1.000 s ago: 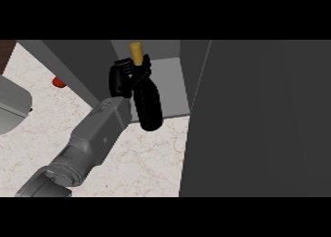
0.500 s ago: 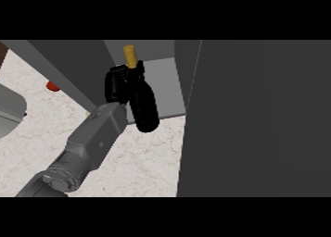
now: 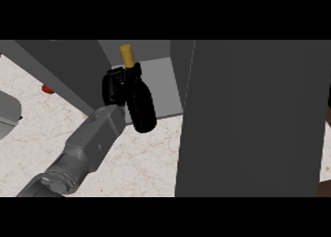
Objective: Pick up the wine, place it into the cabinet and close the cabinet
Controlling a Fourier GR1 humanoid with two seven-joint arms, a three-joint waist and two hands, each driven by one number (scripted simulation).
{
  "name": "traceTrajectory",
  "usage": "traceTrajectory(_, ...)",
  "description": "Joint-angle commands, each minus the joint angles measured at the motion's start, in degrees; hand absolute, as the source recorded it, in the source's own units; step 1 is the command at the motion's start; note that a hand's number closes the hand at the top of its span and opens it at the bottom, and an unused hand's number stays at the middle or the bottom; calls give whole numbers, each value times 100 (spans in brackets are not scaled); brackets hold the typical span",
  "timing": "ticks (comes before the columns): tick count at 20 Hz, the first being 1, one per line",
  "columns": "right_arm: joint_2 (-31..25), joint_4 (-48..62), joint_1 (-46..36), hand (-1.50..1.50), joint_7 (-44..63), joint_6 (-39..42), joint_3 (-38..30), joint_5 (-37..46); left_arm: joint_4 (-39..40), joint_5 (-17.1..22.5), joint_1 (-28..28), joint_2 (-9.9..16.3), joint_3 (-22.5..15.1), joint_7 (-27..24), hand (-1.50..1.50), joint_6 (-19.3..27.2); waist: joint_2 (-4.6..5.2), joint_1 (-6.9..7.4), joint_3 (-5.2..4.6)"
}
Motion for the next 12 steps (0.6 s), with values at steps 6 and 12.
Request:
traceTrajectory(6,89,8,-6,-150,-73,-22,-20,-110,162,131,174,-278,-277,156,150,233,92,-64,-46)
traceTrajectory(12,76,-83,194,-150,-96,62,-42,-182,114,258,-187,-281,-325,327,150,591,100,-107,-39)
